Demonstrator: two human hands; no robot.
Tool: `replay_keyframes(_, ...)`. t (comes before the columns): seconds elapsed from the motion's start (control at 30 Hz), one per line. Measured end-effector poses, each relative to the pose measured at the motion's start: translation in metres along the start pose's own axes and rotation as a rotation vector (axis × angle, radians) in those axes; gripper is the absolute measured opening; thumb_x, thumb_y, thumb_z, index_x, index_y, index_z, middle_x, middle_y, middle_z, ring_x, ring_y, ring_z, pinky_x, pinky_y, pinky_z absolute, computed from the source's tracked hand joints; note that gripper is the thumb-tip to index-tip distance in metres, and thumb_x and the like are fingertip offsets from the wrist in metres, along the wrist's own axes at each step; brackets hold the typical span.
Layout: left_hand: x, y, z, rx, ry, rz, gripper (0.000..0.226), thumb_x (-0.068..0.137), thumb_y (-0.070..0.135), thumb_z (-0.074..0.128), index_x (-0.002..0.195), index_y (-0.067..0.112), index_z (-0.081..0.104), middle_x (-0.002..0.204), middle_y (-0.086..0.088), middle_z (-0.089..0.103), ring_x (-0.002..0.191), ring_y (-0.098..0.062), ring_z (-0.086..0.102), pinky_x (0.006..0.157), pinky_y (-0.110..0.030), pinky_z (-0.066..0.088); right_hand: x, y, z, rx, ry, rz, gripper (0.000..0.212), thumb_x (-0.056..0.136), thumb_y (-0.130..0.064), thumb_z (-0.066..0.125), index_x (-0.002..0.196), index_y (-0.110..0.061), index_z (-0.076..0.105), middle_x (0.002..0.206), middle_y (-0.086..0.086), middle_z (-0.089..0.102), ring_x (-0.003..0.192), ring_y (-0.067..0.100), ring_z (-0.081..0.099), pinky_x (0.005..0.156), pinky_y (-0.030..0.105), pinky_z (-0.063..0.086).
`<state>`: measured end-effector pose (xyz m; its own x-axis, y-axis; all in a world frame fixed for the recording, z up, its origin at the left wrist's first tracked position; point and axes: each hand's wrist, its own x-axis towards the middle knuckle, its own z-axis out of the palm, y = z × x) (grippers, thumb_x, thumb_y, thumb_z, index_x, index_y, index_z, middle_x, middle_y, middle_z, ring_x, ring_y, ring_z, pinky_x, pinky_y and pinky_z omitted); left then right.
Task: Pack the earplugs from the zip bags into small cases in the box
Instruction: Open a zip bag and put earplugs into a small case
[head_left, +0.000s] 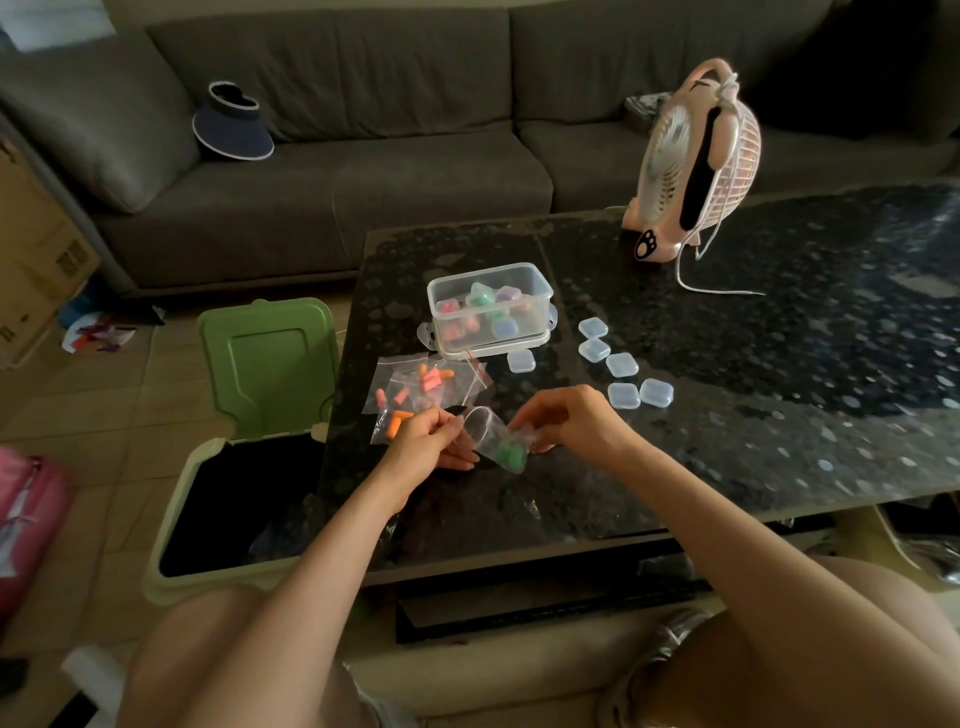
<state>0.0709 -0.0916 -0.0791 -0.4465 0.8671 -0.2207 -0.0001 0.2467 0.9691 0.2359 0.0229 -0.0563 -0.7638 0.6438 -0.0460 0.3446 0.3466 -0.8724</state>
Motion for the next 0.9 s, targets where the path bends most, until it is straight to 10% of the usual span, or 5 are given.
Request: replay_keyframes(0.9, -0.0004, 0.0063, 0.0071, 0.072, 0.073, -0.255, 0.020, 0.099, 0.015, 0.046, 0.091, -0.001, 0.054, 0.070, -0.013, 0.062, 0.042, -0.011, 0.062, 0.042, -0.020, 0.052, -0.0025, 0.0042, -0.0038, 0.128, 0.122, -0.013, 0.013, 0.077, -0.002, 0.074, 0.073, -0.008, 0.062, 0.067, 0.012, 0.068, 0.059, 0.020, 0.067, 0.059, 0.025, 0.056)
